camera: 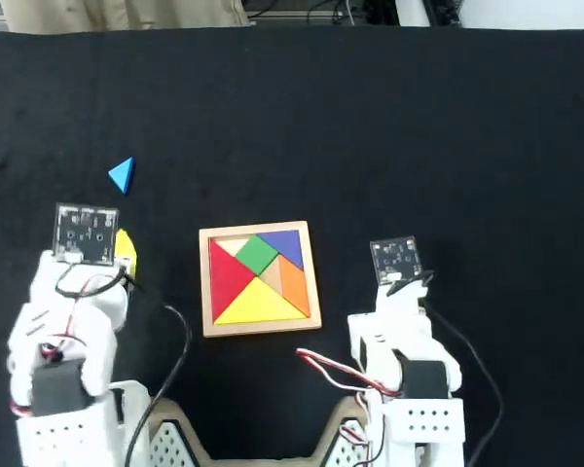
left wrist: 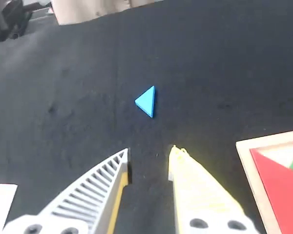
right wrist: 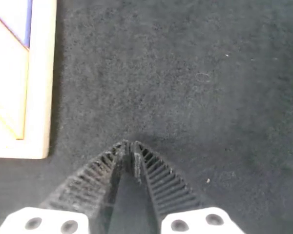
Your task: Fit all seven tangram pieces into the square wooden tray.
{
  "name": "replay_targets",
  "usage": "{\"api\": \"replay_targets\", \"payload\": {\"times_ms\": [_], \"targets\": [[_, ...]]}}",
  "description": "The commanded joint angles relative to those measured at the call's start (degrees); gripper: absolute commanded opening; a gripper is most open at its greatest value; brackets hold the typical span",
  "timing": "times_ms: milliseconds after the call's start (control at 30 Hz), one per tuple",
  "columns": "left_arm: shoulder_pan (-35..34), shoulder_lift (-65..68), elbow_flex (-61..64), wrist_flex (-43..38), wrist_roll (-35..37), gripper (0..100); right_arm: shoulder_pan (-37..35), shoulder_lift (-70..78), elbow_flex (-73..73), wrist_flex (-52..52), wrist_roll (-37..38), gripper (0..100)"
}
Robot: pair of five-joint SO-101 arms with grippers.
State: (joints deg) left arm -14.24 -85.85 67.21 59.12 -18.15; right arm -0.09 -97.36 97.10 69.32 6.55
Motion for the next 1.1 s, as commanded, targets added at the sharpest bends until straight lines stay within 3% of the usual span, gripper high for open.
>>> {"api": "replay_targets", "payload": {"times_ms": [0,233,367,433,633,800,1067], "targets": [[0.92,23.30,-26.33,10.46,-3.60,15,-3.25,-1.10,-0.04,-0.97,-0.18,1.8],[1.01,63.03,-55.87,23.91,-11.43,15,-11.08,-0.48,-0.04,-10.46,0.18,1.5],[0.04,80.53,-70.29,24.09,-10.90,15,-4.31,-1.01,-0.04,-8.35,0.18,1.5],[-0.48,88.44,-77.41,23.91,-6.95,15,-1.49,-1.10,-0.04,-8.35,0.26,1.8],[-2.51,108.40,-94.64,23.03,-4.40,17,-1.32,-1.10,-0.04,-10.02,0.26,1.8],[-3.56,122.20,-106.59,23.82,1.14,30,-1.32,-1.10,-0.04,-10.02,0.26,1.8],[-4.35,142.07,-126.20,22.07,-3.16,30,-1.32,-1.01,-0.04,-9.76,0.26,1.8]]}}
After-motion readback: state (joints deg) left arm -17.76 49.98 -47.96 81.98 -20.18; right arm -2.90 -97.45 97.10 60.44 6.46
